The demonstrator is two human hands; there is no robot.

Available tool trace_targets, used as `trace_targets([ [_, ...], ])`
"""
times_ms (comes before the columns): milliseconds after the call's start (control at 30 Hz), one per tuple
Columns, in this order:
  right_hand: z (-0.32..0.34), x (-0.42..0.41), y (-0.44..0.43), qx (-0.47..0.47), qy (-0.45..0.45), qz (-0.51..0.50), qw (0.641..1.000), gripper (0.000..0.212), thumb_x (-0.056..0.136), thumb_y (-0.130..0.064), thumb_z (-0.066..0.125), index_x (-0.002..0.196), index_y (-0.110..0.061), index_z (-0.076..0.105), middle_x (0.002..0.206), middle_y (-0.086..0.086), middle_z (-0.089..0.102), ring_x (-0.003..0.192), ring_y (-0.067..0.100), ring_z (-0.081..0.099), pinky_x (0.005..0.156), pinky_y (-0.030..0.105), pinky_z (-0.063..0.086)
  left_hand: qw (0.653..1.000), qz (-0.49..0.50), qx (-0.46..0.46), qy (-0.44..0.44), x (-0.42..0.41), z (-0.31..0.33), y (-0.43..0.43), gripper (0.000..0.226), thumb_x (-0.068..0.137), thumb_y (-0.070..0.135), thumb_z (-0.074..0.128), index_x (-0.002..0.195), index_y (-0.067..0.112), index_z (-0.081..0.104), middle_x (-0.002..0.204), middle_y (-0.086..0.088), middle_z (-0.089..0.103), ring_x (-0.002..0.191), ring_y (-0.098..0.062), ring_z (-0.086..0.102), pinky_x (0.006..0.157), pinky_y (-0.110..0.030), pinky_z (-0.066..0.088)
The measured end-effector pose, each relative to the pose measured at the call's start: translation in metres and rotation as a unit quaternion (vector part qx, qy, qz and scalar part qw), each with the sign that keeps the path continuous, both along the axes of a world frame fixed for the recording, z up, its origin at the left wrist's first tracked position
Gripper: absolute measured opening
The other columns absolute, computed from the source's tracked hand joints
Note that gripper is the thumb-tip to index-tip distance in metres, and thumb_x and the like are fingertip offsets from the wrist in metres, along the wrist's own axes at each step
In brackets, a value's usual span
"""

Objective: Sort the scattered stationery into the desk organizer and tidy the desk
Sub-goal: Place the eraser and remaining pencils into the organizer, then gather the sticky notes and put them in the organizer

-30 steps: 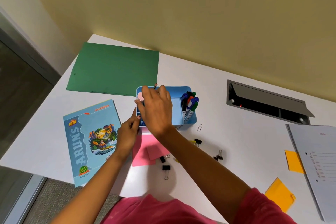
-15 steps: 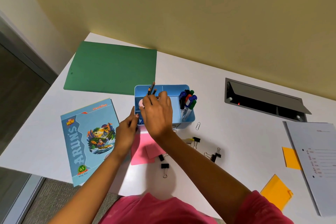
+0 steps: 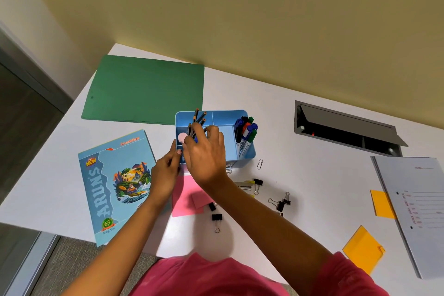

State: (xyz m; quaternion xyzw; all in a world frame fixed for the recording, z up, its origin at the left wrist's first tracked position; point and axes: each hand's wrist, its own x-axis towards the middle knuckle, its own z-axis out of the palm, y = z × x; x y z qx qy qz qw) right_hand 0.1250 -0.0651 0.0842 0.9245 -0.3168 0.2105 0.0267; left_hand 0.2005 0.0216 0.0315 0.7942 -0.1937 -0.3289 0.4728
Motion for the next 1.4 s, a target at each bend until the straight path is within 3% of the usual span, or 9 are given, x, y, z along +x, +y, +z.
trace_targets([
  [200,0.002,-0.032,0.002,-0.015,-0.14,0.012,0.99,0.015,0.09,-0.01,0.057,0.098,-0.011,0.07,0.11,0.009,0.065,0.087,0.026,0.048,0.074,0.031,0.036,1.0,0.0,0.0,-0.013,-0.003,0.006,-0.002,0.035,0.099,0.038,0.043,0.072,0.023,0.059,0.062,-0.002,0.055,0.065,-0.023,0.051,0.066,-0.043,0.046],
  [300,0.0,-0.054,0.004,-0.005,-0.118,-0.033,0.992,0.019,0.087,-0.003,0.057,0.098,-0.011,0.071,0.104,0.008,0.065,0.089,0.026,0.054,0.08,0.028,0.035,1.0,0.004,0.003,-0.002,-0.001,0.005,-0.001,0.038,0.099,0.04,0.043,0.076,0.016,0.062,0.068,-0.007,0.059,0.07,-0.026,0.055,0.072,-0.048,0.051],
  [467,-0.019,-0.089,0.021,0.083,-0.072,-0.069,0.991,0.025,0.086,-0.013,0.046,0.098,-0.017,0.067,0.099,0.002,0.062,0.09,0.021,0.045,0.082,0.028,0.037,1.0,0.006,0.004,0.003,-0.001,0.007,-0.002,0.042,0.099,0.037,0.044,0.064,0.016,0.054,0.06,-0.005,0.052,0.064,-0.025,0.05,0.064,-0.039,0.042],
  [533,-0.036,-0.099,0.027,0.096,-0.03,-0.051,0.994,0.018,0.083,-0.013,0.058,0.097,-0.02,0.067,0.096,-0.001,0.062,0.087,0.019,0.042,0.078,0.027,0.037,1.0,0.007,0.005,0.011,0.001,0.006,-0.002,0.042,0.099,0.039,0.045,0.07,0.012,0.06,0.065,-0.008,0.057,0.07,-0.028,0.055,0.069,-0.045,0.049],
  [633,-0.056,-0.105,0.035,0.131,0.063,-0.053,0.988,0.032,0.072,-0.029,0.078,0.101,-0.024,0.067,0.094,-0.007,0.063,0.086,0.016,0.044,0.075,0.028,0.046,1.0,-0.001,0.003,0.025,0.003,0.006,0.001,0.044,0.098,0.043,0.045,0.075,0.008,0.061,0.067,-0.009,0.057,0.071,-0.025,0.055,0.08,-0.053,0.052],
  [833,-0.068,-0.095,0.037,0.199,0.121,-0.119,0.965,0.058,0.061,-0.06,0.074,0.088,-0.009,0.07,0.08,0.004,0.066,0.071,0.022,0.054,0.062,0.029,0.045,0.997,0.037,-0.001,0.067,-0.018,0.017,0.014,0.037,0.099,0.05,0.033,0.072,0.035,0.054,0.074,0.006,0.059,0.079,-0.019,0.059,0.081,-0.038,0.047],
  [1000,-0.077,-0.085,0.035,0.226,0.097,-0.14,0.959,0.047,0.051,-0.034,0.087,0.087,-0.01,0.068,0.075,0.004,0.067,0.072,0.023,0.056,0.064,0.028,0.041,0.996,0.031,0.044,0.077,-0.039,0.005,0.037,0.036,0.1,0.047,0.031,0.081,0.039,0.06,0.082,0.008,0.069,0.091,-0.025,0.068,0.093,-0.048,0.05],
  [1200,-0.078,-0.084,0.029,0.302,0.081,-0.171,0.934,0.016,0.086,-0.027,0.063,0.099,-0.021,0.066,0.096,-0.006,0.071,0.098,0.019,0.047,0.074,0.03,0.026,0.996,-0.022,0.067,0.06,-0.053,-0.003,0.048,0.027,0.095,0.02,0.047,0.111,0.027,0.067,0.12,-0.002,0.066,0.108,-0.023,0.061,0.099,-0.042,0.047],
  [1400,-0.061,-0.095,0.037,0.37,-0.105,-0.182,0.905,0.008,0.084,-0.018,0.067,0.089,-0.012,0.068,0.083,-0.001,0.064,0.089,0.019,0.042,0.07,0.03,0.022,0.996,0.004,0.065,0.058,-0.061,0.006,0.045,0.036,0.091,0.019,0.06,0.127,0.013,0.056,0.12,0.001,0.061,0.104,-0.014,0.057,0.091,-0.029,0.046],
])
